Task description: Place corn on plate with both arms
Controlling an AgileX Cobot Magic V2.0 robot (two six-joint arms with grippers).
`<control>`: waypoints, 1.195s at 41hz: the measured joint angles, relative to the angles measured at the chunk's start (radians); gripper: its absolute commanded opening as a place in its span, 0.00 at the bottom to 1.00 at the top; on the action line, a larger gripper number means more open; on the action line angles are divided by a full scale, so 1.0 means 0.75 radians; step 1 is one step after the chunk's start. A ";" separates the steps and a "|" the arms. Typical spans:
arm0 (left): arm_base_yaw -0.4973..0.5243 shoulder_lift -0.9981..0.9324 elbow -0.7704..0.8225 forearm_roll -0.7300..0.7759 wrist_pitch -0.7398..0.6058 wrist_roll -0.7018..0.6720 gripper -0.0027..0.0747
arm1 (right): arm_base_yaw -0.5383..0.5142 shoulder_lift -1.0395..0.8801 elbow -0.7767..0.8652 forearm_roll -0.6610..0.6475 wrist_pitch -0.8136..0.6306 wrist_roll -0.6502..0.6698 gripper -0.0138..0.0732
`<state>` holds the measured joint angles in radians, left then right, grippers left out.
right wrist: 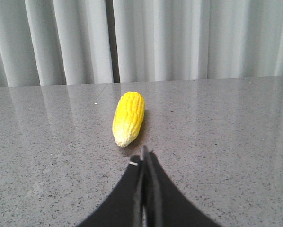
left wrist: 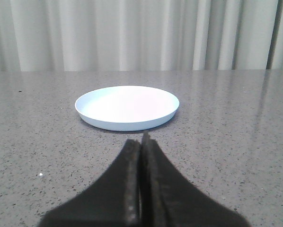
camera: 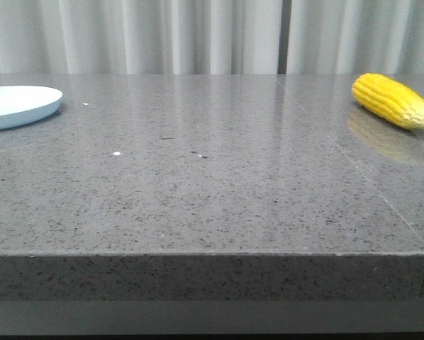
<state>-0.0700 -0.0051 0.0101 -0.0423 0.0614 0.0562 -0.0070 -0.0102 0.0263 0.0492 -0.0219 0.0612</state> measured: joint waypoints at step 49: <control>0.000 0.000 -0.151 0.026 -0.074 0.000 0.01 | 0.000 0.000 -0.293 -0.009 0.190 0.000 0.08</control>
<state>-0.0700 -0.0051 -0.1032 -0.0227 0.0056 0.0562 -0.0070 -0.0102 -0.1931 0.0428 0.1209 0.0612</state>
